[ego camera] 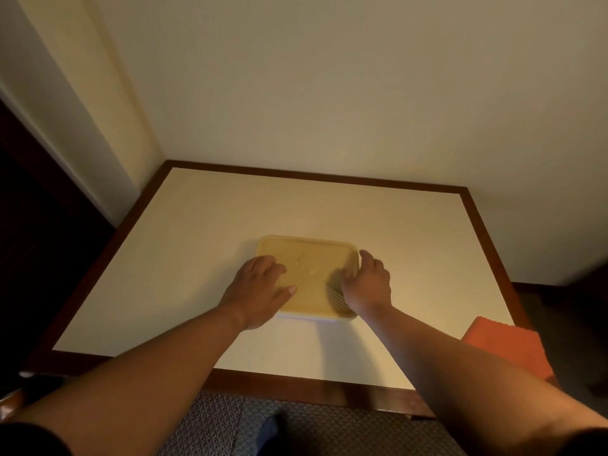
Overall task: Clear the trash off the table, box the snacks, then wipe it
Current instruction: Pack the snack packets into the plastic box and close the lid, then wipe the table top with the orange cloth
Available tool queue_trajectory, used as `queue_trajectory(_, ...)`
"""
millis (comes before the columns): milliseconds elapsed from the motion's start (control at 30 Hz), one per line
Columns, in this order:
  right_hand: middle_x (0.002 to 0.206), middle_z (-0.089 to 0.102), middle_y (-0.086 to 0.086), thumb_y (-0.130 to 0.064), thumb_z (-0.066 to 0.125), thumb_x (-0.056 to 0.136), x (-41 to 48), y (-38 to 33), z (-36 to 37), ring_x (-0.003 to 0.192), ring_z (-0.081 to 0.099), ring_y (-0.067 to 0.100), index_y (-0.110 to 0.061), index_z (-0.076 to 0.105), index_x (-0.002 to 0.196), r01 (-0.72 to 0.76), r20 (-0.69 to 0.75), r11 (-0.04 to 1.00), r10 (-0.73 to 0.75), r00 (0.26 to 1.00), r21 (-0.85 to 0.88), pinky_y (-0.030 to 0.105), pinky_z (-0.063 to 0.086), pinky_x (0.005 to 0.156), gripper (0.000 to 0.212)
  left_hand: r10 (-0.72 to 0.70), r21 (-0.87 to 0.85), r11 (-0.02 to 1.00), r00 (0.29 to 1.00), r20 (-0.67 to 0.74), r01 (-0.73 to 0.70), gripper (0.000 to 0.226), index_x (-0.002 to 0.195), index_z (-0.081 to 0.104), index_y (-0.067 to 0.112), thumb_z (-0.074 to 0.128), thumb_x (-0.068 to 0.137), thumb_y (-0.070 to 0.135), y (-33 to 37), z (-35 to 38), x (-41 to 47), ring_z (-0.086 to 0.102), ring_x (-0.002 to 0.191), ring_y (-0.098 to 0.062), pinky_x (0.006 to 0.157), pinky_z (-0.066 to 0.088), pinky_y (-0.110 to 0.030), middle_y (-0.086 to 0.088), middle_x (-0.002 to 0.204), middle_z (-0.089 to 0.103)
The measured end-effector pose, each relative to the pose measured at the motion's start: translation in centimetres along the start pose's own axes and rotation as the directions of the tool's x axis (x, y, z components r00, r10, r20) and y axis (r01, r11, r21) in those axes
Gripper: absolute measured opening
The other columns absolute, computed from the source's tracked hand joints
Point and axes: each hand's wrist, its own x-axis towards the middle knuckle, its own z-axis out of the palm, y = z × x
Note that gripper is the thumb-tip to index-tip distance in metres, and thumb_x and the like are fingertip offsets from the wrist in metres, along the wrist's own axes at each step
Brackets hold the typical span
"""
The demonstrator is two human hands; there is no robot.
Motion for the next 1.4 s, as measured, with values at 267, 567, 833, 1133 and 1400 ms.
queue_trajectory(267, 0.174, -0.004, 0.005, -0.078, 0.015, 0.095, 1.3, -1.5, 1.6, 0.159, -0.009, 0.027, -0.03, 0.006, 0.165, 0.37, 0.196, 0.862, -0.319, 0.927, -0.347, 0.055, 0.002, 0.127, 0.086, -0.188, 0.047, 0.982, 0.978, 0.095, 0.185, 0.09, 0.161, 0.003, 0.014, 0.015, 0.094, 0.074, -0.1, 0.9, 5.7, -0.012, 0.156, -0.024, 0.127, 0.0, -0.045, -0.009, 0.169, -0.011)
queue_trajectory(567, 0.173, -0.013, 0.007, -0.087, 0.011, 0.089, 1.3, -1.0, 2.6, 0.158, -0.019, 0.025, -0.029, 0.005, 0.165, 0.384, 0.252, 0.829, -0.302, 0.919, -0.408, 0.055, 0.006, 0.127, 0.096, -0.177, 0.097, 0.981, 0.982, 0.07, 0.17, 0.104, 0.16, -0.003, 0.005, -0.002, 0.086, 0.079, -1.1, 3.3, 6.0, -0.018, 0.155, -0.021, 0.127, 0.0, -0.039, -0.01, 0.169, -0.012)
queue_trajectory(833, 0.172, -0.018, 0.005, -0.087, 0.013, 0.089, 3.0, -1.8, 2.8, 0.157, -0.023, 0.024, -0.031, 0.0, 0.165, 0.378, 0.285, 0.842, -0.282, 0.916, -0.385, 0.055, 0.005, 0.127, 0.096, -0.204, 0.089, 0.976, 0.977, 0.058, 0.199, 0.093, 0.161, -0.001, 0.01, 0.006, 0.093, 0.073, -1.7, 2.7, 7.3, -0.013, 0.156, -0.02, 0.126, 0.006, -0.047, -0.005, 0.17, -0.01)
queue_trajectory(1133, 0.157, 0.043, 0.007, -0.058, 0.032, 0.101, 2.9, 2.3, -0.9, 0.145, 0.035, 0.028, -0.023, 0.053, 0.146, 0.215, -0.14, 0.976, -0.215, 0.966, -0.018, 0.048, 0.032, 0.12, 0.061, -0.074, 0.043, 0.996, 0.994, -0.076, 0.077, 0.06, 0.147, 0.044, 0.019, 0.044, 0.092, 0.041, 4.0, 0.0, 10.3, 0.014, 0.154, -0.029, 0.122, 0.008, -0.057, -0.011, 0.167, 0.019)
queue_trajectory(1400, 0.119, 0.062, 0.005, -0.033, 0.051, 0.103, -4.1, 17.6, -9.1, 0.111, 0.053, 0.023, -0.019, 0.066, 0.121, -0.361, -0.41, 0.925, 0.286, 0.866, -0.116, 0.04, 0.045, 0.096, 0.028, 0.442, -0.135, 0.881, 0.89, -0.11, -0.454, 0.031, 0.112, 0.07, 0.027, 0.057, 0.084, 0.029, 18.1, 3.7, 10.9, 0.054, 0.121, -0.024, 0.101, 0.043, -0.042, 0.001, 0.136, 0.059)
